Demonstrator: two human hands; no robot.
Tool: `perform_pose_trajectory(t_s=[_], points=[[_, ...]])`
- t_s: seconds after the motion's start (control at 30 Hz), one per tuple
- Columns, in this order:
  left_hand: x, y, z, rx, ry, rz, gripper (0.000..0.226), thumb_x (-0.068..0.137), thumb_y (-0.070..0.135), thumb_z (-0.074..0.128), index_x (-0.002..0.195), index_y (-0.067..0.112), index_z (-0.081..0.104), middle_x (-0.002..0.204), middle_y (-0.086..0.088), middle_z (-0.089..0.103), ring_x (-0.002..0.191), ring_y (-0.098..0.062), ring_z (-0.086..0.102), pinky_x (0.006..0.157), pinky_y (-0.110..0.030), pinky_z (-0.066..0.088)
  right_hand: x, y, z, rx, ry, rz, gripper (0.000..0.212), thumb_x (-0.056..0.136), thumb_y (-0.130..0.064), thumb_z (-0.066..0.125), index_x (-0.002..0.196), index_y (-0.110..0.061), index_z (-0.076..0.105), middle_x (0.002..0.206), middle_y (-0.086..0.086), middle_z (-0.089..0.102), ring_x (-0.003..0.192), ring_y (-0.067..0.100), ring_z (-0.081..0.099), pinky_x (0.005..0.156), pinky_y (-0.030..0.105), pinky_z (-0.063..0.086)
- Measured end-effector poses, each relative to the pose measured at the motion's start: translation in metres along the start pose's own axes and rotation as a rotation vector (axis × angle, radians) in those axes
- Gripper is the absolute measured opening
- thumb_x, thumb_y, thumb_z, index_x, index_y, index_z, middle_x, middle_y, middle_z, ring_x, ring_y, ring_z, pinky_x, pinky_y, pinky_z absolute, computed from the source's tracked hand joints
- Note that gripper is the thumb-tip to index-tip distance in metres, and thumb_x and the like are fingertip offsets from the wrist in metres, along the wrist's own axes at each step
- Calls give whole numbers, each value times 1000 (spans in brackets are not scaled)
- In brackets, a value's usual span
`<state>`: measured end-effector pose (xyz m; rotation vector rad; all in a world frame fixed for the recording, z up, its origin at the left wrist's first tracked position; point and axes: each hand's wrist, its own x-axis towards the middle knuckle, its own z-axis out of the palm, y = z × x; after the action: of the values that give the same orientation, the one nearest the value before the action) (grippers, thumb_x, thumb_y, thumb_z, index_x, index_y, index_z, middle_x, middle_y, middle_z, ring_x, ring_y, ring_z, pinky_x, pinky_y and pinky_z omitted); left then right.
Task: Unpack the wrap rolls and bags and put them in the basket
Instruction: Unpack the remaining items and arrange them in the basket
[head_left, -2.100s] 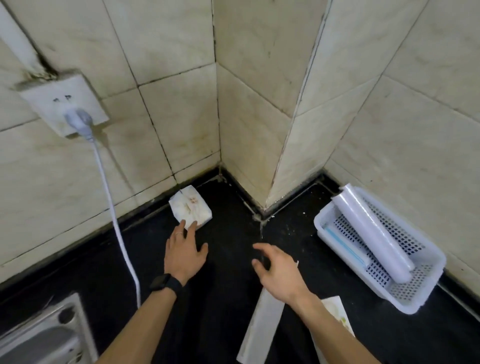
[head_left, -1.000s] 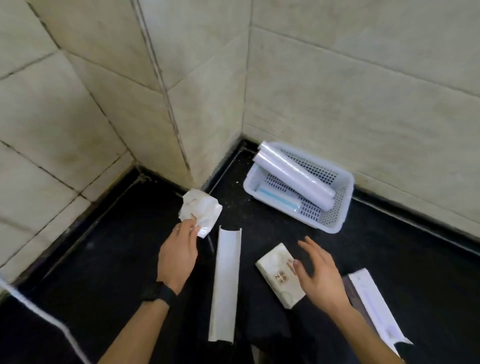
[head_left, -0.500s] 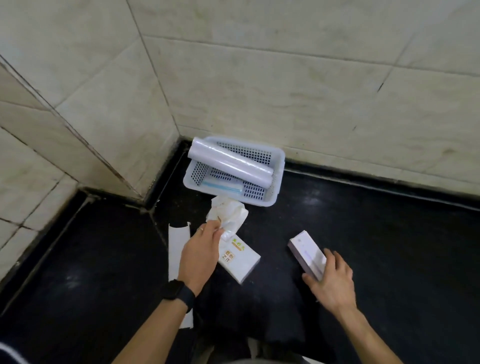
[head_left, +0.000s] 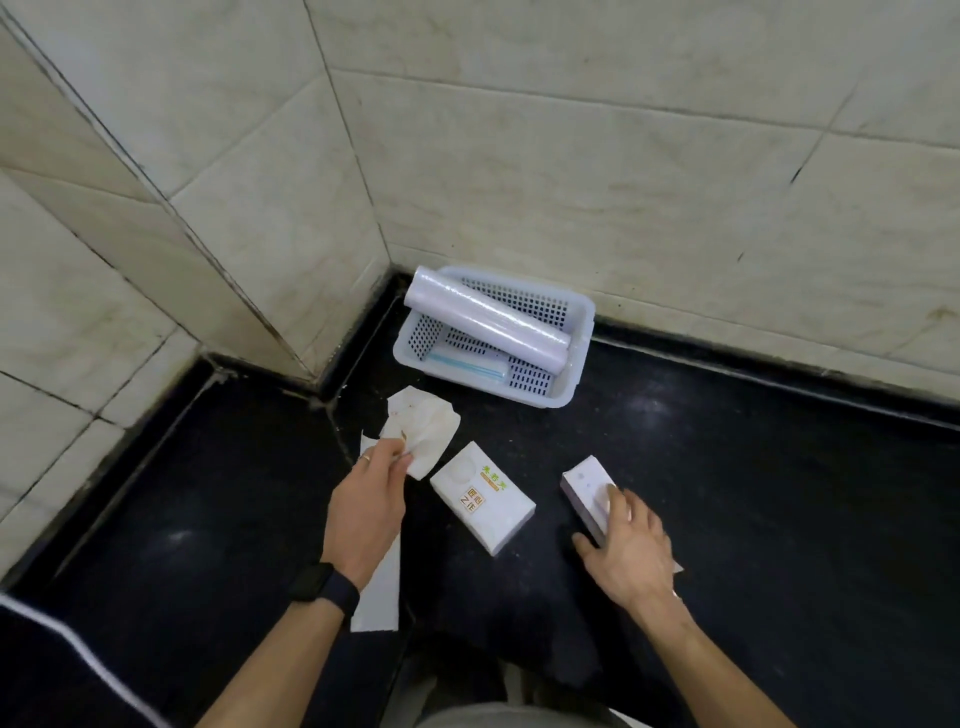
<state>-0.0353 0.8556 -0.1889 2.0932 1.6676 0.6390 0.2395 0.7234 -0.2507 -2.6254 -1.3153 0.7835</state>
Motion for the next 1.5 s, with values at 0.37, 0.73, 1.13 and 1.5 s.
perform_pose_trajectory(t_s=[0.37,0.73,1.13,1.5], points=[[-22,-60,-51,27,108,-201,16,101,29,49,113,20,56,101,2,63,77,-11,59,63,-24,42,15,-135,35,-126,-165,-338,90,79,-67,62,151,-26,25,163,8,16,148,32,20,117,49,29],[-29,-147,-83,75,165,-365,16,102,30,45,111,19,54,102,-2,62,79,-19,61,64,-34,48,29,-175,21,307,-252,-258,70,67,-47,80,126,-32,45,128,-2,56,109,15,58,88,33,49],[10,-262,-117,205,138,-501,17,102,17,44,113,11,55,98,-8,63,80,-28,60,67,-45,52,33,-392,60,217,-337,-586,72,71,-54,77,131,-33,44,126,-9,54,111,10,56,91,31,50],[10,-322,-88,164,112,-642,38,85,10,68,123,14,63,138,-16,55,121,-39,55,98,-47,50,81,-542,140,-164,-117,-834,71,86,-52,65,142,-19,36,142,10,44,124,34,47,99,51,46]])
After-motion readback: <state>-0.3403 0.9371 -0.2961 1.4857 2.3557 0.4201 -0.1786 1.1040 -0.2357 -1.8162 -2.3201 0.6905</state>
